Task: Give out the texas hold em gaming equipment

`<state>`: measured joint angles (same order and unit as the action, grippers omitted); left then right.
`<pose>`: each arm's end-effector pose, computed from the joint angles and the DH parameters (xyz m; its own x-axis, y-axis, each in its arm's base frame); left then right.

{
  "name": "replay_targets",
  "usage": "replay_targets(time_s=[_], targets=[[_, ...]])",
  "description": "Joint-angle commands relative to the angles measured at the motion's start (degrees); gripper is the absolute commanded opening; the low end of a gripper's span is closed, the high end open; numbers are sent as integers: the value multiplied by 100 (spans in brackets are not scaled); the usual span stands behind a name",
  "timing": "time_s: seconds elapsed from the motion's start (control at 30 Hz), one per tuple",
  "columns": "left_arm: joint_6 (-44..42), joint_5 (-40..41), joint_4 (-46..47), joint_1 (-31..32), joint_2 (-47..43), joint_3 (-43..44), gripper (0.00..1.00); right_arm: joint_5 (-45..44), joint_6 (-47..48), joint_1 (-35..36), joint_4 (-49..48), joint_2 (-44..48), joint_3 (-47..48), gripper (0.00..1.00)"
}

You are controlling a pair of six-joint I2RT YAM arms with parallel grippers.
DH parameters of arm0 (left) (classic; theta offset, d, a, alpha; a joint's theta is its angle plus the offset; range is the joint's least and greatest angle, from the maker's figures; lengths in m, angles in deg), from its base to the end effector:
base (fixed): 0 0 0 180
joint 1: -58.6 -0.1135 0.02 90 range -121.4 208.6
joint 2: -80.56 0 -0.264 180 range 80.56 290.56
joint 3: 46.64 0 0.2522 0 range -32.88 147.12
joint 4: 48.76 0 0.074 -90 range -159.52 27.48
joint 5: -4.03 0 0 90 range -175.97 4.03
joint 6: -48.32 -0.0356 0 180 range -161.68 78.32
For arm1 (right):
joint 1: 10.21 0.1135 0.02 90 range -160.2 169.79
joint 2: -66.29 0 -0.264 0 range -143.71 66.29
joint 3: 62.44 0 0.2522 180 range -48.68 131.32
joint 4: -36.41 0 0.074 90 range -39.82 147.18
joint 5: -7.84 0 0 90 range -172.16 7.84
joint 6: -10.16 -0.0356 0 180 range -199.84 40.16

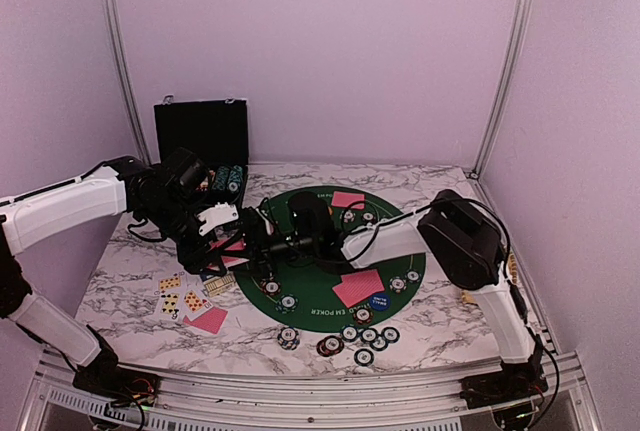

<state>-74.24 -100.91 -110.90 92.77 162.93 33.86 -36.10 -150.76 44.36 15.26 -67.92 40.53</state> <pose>0.2302 -0.1674 0.2695 -0.2845 0.8216 -0.4941 0.9364 0.3486 0.0405 0.2788 0.4360 0.1546 -0.9559 -0.2124 -0.2026 -0.2232 0.0776 0.9717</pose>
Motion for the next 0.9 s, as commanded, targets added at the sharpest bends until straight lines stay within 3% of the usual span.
replay_targets(time_s=[0.0,0.53,0.87], targets=[[-14,-126,-22,-34,-57,181,0,-94,522,-99,837,186,-17,71],[-14,-127,-22,-34,-72,182,0,-214,1056,-315,1475,669,-264,59],[-23,-124,-22,-34,-63,190,0,-232,1138,-315,1540,861,-241,62]])
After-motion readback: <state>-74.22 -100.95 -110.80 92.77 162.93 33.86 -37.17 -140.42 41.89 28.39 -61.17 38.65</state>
